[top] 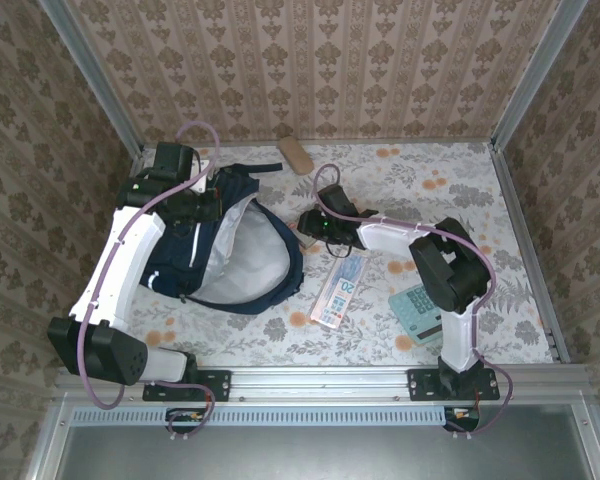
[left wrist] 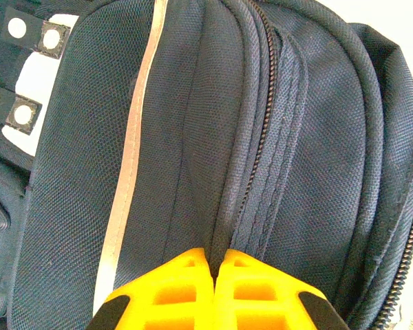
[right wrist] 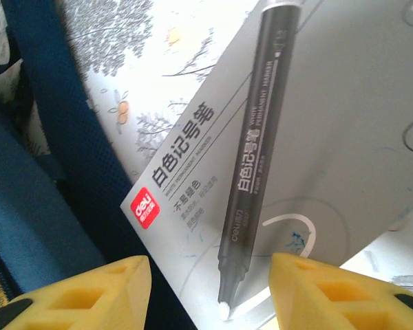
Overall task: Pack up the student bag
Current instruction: Move the pencil case to the center of the table.
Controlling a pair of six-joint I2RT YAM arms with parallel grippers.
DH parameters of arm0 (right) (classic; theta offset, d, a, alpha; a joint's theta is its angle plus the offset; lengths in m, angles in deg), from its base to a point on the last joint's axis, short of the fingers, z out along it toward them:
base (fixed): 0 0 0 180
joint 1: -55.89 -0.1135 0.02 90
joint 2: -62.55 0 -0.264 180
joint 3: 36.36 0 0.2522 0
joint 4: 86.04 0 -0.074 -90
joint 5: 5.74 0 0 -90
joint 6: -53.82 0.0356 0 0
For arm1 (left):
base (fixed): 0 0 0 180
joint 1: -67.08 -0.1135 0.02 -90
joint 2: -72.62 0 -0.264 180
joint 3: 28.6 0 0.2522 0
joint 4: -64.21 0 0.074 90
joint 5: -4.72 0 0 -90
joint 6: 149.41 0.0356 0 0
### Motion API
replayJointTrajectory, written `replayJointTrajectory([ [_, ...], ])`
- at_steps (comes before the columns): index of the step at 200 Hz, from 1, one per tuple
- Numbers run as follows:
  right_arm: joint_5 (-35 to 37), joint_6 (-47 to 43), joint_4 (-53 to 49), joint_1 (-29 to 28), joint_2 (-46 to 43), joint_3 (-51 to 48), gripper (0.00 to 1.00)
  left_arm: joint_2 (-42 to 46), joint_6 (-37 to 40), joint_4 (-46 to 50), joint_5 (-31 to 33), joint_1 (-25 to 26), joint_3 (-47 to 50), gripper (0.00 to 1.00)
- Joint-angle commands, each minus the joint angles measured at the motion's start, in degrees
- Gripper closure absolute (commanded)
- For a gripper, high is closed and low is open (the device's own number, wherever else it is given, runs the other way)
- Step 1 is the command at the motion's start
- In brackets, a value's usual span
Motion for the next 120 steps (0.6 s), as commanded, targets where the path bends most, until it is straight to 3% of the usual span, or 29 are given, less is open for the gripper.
replayJointTrajectory([
  [1,0.5,-2.7,-4.8,2.6,-1.9,-3.6,0.5,2.0,-0.9,-2.5,-0.6,-0.5,-0.2,1.0],
  [52,2.6,-9.4,-10.8,7.2,-7.5,-4.7,0.48,2.0,-1.0,-2.7,-0.9,-0.6,0.1,1.0],
  [67,6.5,-11.9,-14.5,7.3,-10.0,-3.5,0.46,2.0,-1.0,-2.8,-1.0,-0.6,0.3,1.0],
  [92,11.1,-13.4,-22.7,7.2,-11.2,0.9,0.26,2.2,-1.0,-3.3,-1.4,-0.6,0.6,1.0],
  [120,13.2,-10.2,-29.1,5.6,-8.5,5.6,0.15,2.4,-1.2,-4.3,-1.8,-0.6,1.3,1.0],
])
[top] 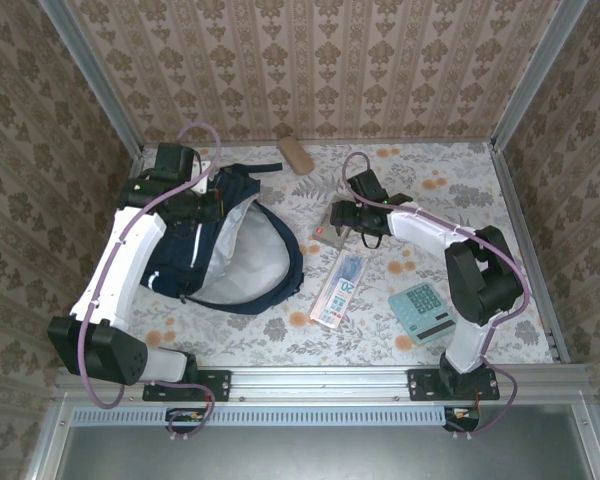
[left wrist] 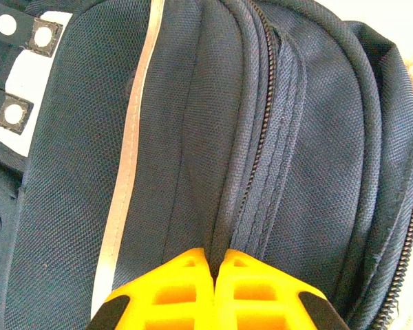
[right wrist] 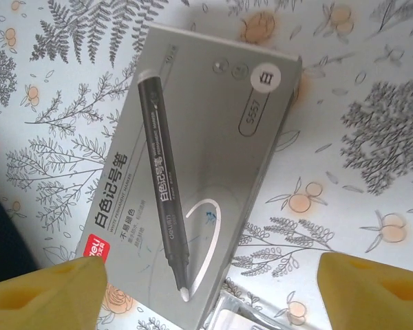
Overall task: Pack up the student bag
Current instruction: Move the pencil case to the center of the table, then pick up the pencil case from the center of the table.
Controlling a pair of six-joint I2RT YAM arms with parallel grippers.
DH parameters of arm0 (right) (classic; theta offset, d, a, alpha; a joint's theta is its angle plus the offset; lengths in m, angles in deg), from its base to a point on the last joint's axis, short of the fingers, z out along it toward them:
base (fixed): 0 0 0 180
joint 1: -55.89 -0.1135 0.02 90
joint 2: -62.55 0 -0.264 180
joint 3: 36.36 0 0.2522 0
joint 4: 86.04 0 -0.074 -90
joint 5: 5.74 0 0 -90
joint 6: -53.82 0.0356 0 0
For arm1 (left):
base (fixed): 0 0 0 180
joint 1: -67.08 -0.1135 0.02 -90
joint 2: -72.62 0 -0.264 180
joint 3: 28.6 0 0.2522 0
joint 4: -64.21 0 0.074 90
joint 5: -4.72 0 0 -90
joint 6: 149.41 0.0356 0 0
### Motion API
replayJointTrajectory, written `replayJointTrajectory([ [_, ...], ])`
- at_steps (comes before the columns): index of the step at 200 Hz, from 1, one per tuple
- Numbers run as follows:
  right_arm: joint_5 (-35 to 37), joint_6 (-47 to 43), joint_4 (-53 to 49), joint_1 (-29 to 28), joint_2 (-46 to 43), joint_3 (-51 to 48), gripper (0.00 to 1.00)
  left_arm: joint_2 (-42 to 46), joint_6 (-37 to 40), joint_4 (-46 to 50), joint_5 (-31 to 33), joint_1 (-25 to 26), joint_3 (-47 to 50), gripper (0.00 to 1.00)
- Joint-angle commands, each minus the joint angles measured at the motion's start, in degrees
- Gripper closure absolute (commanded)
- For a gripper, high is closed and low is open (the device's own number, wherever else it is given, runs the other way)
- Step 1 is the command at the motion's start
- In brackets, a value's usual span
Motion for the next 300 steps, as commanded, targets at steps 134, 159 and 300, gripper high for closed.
replayJointTrajectory([
  [134,14.6,21.0,-25.3,-9.6,19.1,24.4,0.0,3.6,-1.3,-6.0,-2.5,-0.6,3.5,1.0],
  [159,14.6,22.6,-27.1,-9.9,21.9,27.3,0.0,4.0,-1.3,-6.2,-2.3,-0.7,4.1,1.0],
  [300,13.4,19.4,-21.1,-11.0,22.3,22.5,0.2,4.9,-1.6,-5.8,-3.0,-1.0,4.5,1.0],
])
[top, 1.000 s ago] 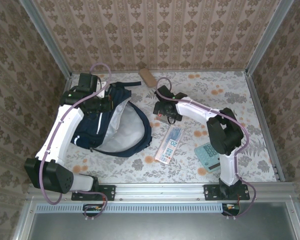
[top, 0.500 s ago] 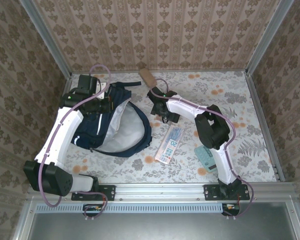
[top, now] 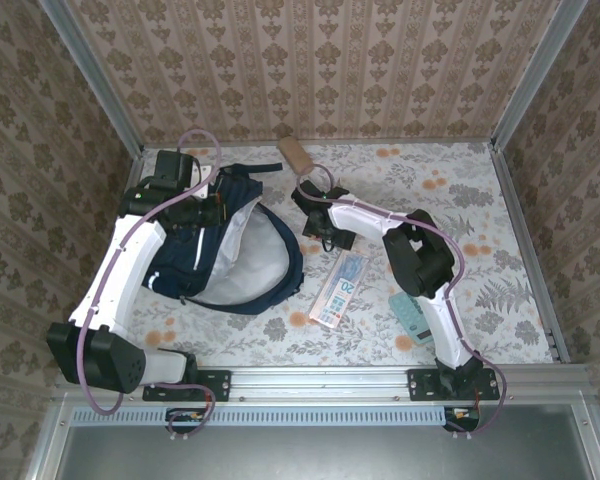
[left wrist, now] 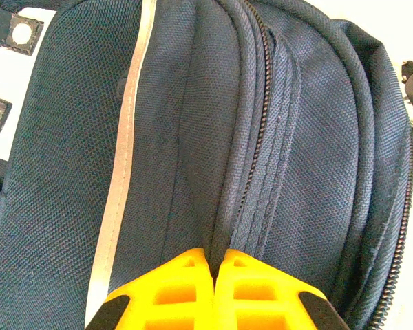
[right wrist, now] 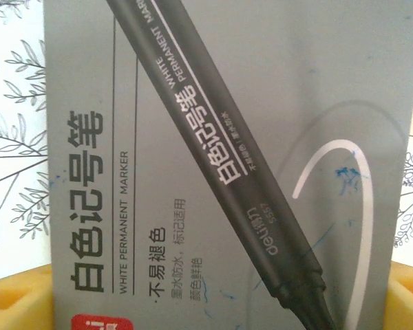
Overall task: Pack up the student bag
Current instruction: Pick up the pencil case from the center of the table, then place the pencil case in the student bag.
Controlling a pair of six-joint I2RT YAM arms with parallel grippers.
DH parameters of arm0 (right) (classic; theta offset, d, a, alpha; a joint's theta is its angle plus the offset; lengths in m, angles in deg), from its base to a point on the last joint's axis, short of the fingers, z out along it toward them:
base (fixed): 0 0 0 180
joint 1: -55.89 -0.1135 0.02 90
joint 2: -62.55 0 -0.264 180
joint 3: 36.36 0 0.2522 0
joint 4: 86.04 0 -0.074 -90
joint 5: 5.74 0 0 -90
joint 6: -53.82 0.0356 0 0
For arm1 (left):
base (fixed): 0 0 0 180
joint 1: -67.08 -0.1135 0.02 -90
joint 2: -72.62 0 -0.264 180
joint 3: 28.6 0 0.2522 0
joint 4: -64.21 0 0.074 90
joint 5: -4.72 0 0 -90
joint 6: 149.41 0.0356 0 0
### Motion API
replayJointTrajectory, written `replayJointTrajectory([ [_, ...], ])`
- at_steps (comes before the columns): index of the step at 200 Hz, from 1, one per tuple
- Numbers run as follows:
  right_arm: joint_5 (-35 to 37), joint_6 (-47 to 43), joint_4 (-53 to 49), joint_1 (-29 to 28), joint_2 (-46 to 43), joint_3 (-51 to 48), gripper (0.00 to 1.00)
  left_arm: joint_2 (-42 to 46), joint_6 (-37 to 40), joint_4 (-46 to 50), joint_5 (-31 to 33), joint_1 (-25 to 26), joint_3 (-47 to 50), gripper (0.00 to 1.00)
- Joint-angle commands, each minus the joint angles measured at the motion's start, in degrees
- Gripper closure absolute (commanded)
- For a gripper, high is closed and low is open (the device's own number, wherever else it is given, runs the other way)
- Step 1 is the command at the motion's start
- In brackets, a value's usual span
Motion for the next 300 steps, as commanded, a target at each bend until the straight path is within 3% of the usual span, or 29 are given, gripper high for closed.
replayJointTrajectory([
  [1,0.6,-1.7,1.3,-0.4,-1.9,-3.2,0.2,2.4,-1.4,-1.5,-0.4,-0.6,-0.6,1.0],
  [37,1.6,-5.3,2.7,-1.1,-5.6,-4.9,0.3,2.3,-1.6,-1.5,-0.5,-0.7,-0.7,1.0],
  [113,3.9,-13.4,1.1,-6.9,-16.6,-5.0,0.3,1.6,-1.4,-0.8,-1.0,-2.7,-3.6,1.0],
  [154,1.5,-11.2,1.4,-12.3,-17.7,-2.2,0.29,0.7,-3.6,-2.9,-5.2,-5.2,-4.9,1.0],
  [216,-4.5,-5.2,6.1,-18.8,-12.7,3.3,0.3,-1.2,-5.6,-4.0,-6.4,-6.2,-6.4,1.0],
  [284,-8.3,-0.5,11.1,-19.7,0.2,11.8,0.3,-1.7,-8.1,-5.7,-9.5,-6.9,-6.6,1.0],
  [300,-9.3,-1.4,10.6,-19.7,4.3,16.9,0.24,-1.6,-8.1,-5.6,-9.7,-6.9,-6.4,1.0],
])
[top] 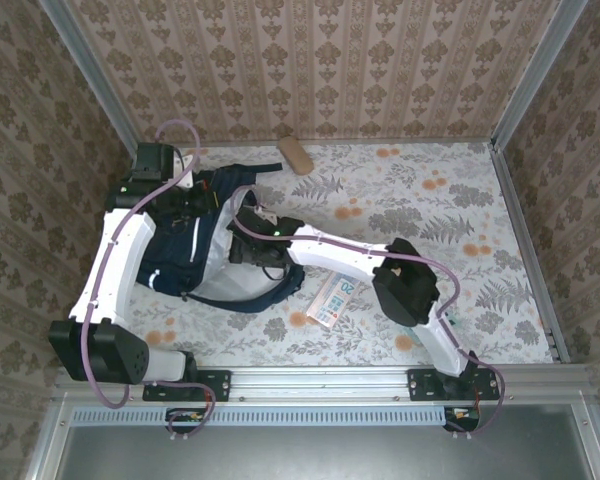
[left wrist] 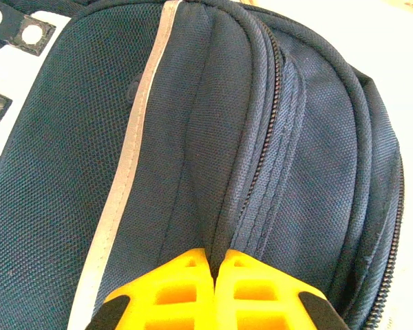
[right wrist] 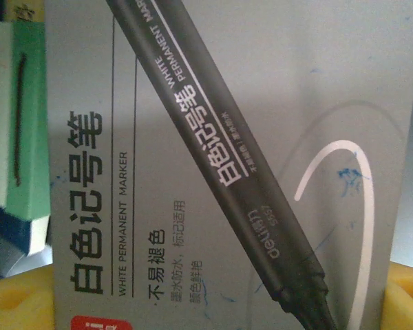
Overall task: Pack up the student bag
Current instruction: Place the pencil case in the student bag.
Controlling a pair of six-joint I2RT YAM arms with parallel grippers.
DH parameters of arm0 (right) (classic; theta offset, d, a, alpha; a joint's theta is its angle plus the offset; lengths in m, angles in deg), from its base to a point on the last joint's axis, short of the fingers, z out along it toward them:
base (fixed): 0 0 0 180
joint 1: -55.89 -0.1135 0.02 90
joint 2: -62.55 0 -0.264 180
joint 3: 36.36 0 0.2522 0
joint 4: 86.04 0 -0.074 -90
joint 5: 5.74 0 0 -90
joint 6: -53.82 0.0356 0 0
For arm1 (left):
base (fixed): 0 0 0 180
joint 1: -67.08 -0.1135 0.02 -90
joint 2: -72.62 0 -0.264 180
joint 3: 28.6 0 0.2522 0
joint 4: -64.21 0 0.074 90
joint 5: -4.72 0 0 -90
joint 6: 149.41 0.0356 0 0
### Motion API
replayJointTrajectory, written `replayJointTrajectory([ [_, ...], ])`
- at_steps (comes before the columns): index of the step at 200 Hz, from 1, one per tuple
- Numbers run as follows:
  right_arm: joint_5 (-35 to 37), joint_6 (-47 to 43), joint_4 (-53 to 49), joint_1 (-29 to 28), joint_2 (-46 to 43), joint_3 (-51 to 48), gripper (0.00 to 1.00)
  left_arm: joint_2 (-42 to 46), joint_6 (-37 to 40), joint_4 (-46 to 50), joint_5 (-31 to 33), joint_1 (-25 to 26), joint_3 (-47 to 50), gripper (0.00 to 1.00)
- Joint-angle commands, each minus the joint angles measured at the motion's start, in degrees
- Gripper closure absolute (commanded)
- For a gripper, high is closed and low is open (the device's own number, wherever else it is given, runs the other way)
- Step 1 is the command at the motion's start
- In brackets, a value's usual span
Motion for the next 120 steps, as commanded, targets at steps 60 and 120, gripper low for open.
replayJointTrajectory([
  [60,-1.7,-0.7,3.7,-0.1,1.8,4.2,0.0,1.4,-1.7,-4.3,-1.5,-0.5,-2.1,1.0],
  [120,4.1,-4.5,-1.4,0.2,-7.7,-3.1,0.0,1.5,-1.4,-4.6,-1.7,-0.6,-1.2,1.0],
])
